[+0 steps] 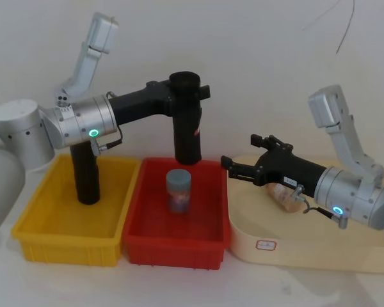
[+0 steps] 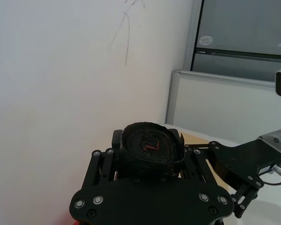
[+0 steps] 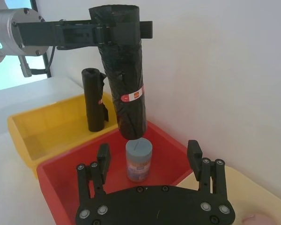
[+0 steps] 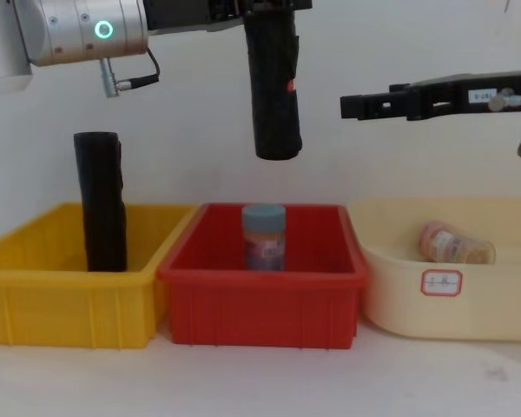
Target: Pick up the garbage bag with the one hand and transfer it to the other hand.
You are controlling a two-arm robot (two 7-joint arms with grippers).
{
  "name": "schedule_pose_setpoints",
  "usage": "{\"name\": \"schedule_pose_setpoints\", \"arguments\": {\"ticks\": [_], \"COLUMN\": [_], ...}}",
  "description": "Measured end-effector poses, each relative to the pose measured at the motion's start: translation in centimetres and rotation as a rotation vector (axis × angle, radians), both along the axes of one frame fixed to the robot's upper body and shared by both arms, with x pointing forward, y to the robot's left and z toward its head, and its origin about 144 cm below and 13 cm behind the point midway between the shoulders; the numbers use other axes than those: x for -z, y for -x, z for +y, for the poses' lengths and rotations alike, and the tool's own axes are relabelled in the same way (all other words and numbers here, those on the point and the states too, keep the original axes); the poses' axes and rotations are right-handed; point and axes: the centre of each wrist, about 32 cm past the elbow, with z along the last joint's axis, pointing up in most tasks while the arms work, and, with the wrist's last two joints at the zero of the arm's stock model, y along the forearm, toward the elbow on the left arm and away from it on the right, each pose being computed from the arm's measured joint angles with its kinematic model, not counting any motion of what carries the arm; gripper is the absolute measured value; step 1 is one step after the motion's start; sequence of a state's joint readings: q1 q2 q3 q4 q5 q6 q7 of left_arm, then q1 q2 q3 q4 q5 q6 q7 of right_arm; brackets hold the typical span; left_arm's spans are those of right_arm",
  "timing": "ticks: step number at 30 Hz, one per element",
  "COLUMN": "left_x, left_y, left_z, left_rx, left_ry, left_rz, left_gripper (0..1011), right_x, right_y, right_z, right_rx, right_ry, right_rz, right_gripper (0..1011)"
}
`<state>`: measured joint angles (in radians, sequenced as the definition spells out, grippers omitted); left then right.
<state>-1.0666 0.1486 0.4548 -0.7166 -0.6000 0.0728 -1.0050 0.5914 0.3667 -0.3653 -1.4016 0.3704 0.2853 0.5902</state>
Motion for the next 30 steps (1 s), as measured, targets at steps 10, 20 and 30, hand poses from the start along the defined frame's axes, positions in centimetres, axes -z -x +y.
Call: {"name": "schedule_pose_setpoints", "arguments": {"ticks": [10,20,30], "left_x": [0.1,0.2,0.2], "left_y": [0.1,0.1,0.2], "left_z": [-0.4,-0.5,-0.6], "left_rx": [0.011,0.016,0.018], "left_ry": [0.004,0.005,0.006], "left_rz": [-0.02,-0.029,-0.033], "left_gripper": [564,564,564], "right_x": [0.3,0.4,0.7], "right_y": [-0.2,-0.4,-1.1], "right_z": [0.5,1.2,2.1], "right_rx": [-0.001,-0.012,-0.014], "right_ry": [-0.015,-0.023,-0.023], "right_rz": [0.014,0.012,0.011], "right_gripper": [1001,1001,1002]}}
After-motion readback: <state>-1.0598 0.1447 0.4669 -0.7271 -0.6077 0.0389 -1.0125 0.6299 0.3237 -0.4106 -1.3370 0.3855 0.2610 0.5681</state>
